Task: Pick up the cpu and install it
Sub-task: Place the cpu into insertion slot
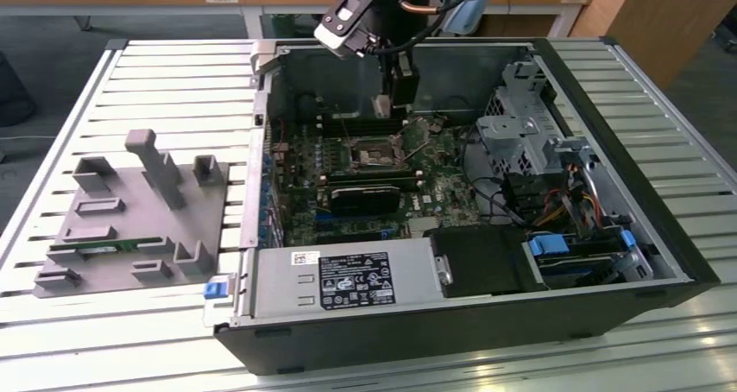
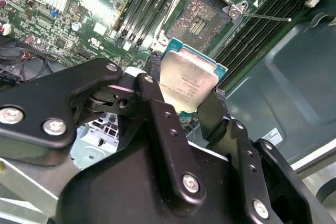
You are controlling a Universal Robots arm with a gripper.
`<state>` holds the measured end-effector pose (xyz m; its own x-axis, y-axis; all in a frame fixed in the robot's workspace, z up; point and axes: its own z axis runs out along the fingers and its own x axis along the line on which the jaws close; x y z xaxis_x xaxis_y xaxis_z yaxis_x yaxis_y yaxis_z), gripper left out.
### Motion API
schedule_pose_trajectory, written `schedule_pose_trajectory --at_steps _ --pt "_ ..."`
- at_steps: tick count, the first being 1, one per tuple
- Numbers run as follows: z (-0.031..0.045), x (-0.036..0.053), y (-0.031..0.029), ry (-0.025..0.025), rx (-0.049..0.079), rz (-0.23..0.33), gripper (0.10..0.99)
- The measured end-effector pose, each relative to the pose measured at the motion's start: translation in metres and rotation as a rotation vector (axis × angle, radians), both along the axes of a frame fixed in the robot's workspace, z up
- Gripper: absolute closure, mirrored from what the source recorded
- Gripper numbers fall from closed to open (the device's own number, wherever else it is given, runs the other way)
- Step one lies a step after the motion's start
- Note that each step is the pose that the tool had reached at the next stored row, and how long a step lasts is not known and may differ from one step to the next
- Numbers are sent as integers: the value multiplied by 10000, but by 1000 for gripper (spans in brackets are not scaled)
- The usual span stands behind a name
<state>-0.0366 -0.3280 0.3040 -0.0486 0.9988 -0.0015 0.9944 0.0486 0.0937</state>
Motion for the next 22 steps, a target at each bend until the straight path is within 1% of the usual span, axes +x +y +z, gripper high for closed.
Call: schedule_pose_trajectory --at_steps 3,6,12,18,22 --pt "-17 -12 0 0 0 0 557" --pt "-35 -42 0 0 0 0 557" --pt "-74 -129 0 0 0 -5 557" --pt "-136 -161 0 10 -1 -219 557" --pt "-208 -184 0 15 1 -293 557"
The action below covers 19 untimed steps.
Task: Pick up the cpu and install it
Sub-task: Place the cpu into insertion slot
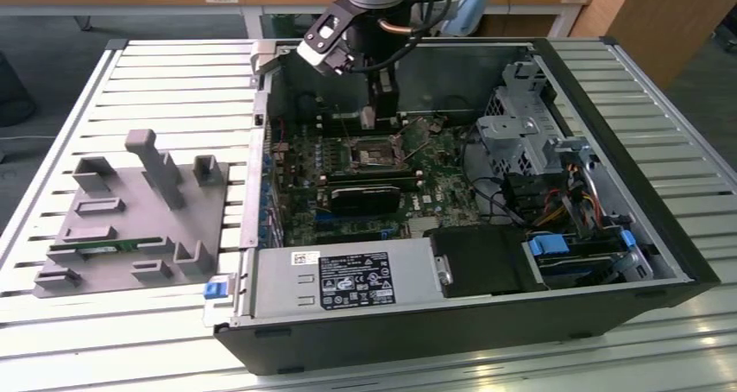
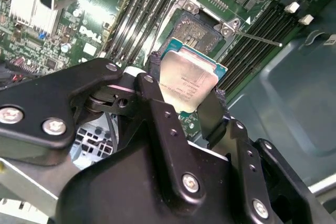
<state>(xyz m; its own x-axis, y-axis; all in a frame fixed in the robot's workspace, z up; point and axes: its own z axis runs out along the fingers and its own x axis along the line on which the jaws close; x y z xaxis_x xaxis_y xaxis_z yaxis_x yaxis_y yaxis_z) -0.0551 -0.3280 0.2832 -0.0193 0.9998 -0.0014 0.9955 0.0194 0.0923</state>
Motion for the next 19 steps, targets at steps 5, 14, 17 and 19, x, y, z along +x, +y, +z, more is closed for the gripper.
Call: schedule_pose_trajectory --at_steps 5,14,17,19 --pt "-89 -1 1 29 -2 -30 557" --pt "-254 38 64 124 -2 -32 557" --pt "-310 38 65 132 -5 -33 557" --pt "-345 38 68 137 -6 -35 557"
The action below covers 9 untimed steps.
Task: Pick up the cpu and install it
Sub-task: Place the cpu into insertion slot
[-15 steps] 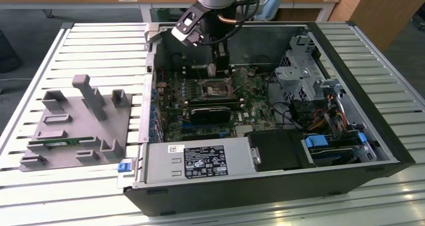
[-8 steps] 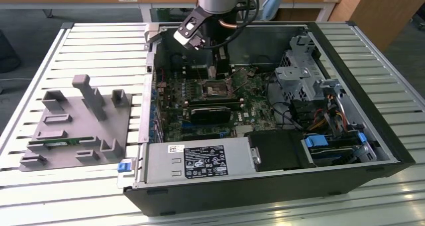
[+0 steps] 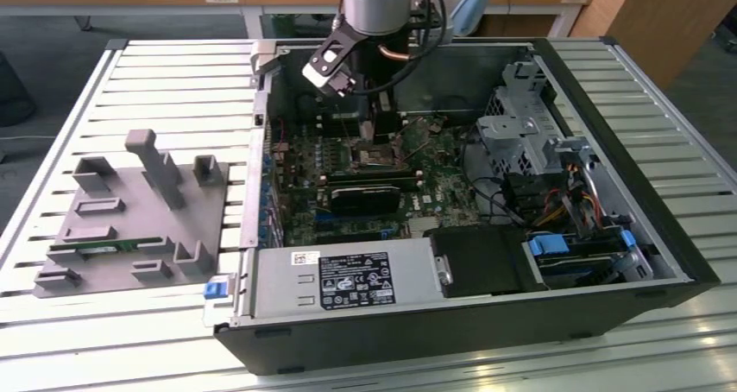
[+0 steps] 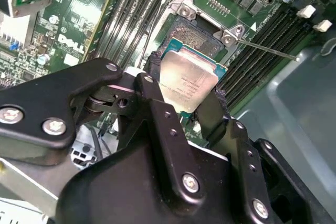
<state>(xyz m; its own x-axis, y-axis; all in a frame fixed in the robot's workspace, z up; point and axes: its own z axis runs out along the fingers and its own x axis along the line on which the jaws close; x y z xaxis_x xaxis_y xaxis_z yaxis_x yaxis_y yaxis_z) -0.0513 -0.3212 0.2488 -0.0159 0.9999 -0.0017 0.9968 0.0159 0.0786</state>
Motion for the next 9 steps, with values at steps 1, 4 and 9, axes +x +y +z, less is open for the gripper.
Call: schedule_pose_trajectory --at_steps 1,4,9 --pt "-19 0 1 2 0 -5 557" --pt "-71 0 5 3 0 -216 557" --pt "-163 0 19 2 0 -309 557"
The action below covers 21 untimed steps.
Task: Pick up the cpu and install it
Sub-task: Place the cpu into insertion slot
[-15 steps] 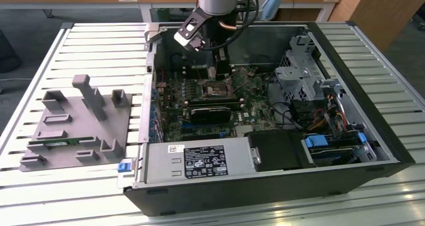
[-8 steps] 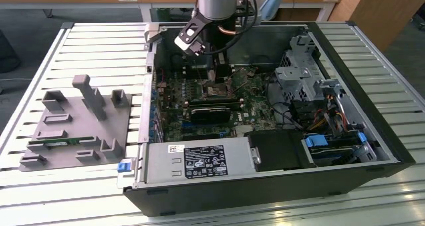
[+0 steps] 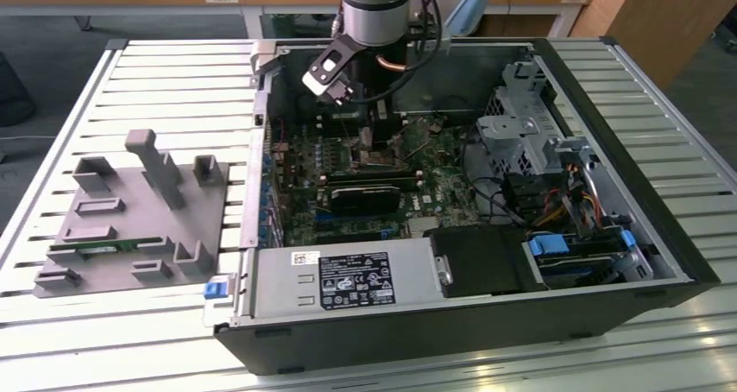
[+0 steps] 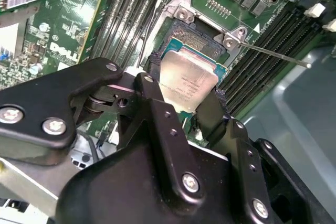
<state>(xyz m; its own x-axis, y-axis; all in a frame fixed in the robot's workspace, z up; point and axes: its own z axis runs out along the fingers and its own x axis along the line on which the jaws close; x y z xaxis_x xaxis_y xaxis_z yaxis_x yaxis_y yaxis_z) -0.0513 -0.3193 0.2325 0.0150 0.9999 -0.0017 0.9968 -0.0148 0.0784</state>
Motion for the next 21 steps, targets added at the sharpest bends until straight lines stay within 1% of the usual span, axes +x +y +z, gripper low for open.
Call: schedule_pose_trajectory --at_steps 6,12,16,21 --pt "-105 -1 8 0 1 63 557" --pt "-150 -1 8 -1 0 63 557" --pt "-211 -1 8 0 0 63 557" --pt "-266 -1 10 0 1 62 557"
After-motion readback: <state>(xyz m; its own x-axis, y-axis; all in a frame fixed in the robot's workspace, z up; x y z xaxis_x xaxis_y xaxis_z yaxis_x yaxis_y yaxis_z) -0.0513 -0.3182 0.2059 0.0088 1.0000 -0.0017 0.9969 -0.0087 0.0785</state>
